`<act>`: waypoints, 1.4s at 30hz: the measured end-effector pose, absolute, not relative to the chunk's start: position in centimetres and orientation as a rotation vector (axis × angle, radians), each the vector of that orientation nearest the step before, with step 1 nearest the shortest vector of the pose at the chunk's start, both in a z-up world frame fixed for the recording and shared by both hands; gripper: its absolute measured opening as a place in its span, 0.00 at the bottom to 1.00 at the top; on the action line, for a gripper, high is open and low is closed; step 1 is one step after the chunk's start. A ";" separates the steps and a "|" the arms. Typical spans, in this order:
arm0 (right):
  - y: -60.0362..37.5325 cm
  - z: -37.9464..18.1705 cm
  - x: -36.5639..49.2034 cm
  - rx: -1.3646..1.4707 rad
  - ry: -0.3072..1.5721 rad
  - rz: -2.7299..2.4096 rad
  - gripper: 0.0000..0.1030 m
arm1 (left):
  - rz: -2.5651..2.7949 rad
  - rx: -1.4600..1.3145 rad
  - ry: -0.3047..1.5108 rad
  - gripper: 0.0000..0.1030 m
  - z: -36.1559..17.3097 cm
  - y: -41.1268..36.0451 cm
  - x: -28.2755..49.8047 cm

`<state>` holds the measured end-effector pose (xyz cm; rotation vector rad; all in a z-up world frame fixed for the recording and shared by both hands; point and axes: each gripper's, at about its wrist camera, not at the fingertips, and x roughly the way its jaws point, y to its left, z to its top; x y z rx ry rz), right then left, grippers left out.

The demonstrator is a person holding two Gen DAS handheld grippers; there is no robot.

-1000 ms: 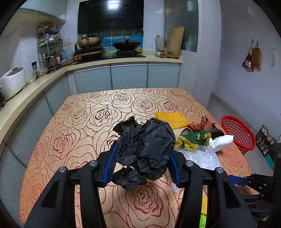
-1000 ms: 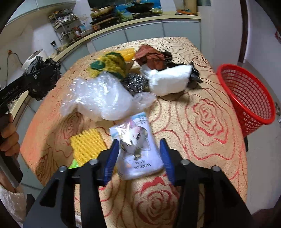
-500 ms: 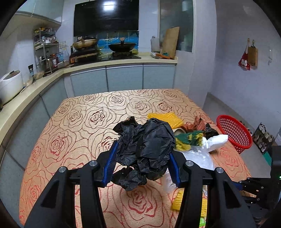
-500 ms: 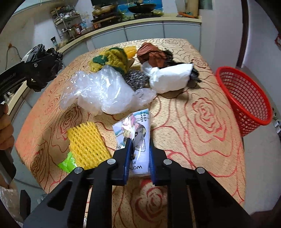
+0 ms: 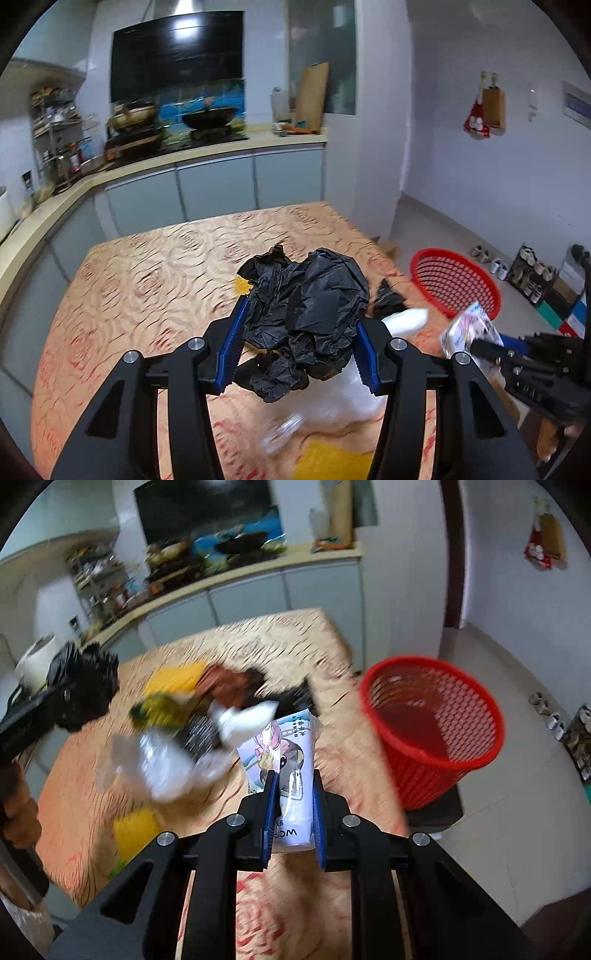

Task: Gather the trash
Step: 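Carry the black bag and white pack to the red basket and release both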

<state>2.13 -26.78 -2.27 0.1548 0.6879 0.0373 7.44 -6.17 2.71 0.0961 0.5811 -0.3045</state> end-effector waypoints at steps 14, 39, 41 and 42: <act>-37.1 0.6 4.2 0.214 0.586 -0.194 0.17 | -0.520 0.161 0.566 0.48 3.9 -18.2 12.8; -43.7 -4.4 10.4 0.269 0.714 -0.278 0.19 | -0.678 0.223 0.762 0.51 -3.9 -30.9 19.5; -43.6 -4.7 10.6 0.267 0.722 -0.273 0.20 | -0.679 0.232 0.757 0.51 -4.1 -31.1 19.5; -43.5 -4.8 10.6 0.268 0.723 -0.268 0.22 | -0.680 0.235 0.756 0.52 -4.1 -31.2 19.5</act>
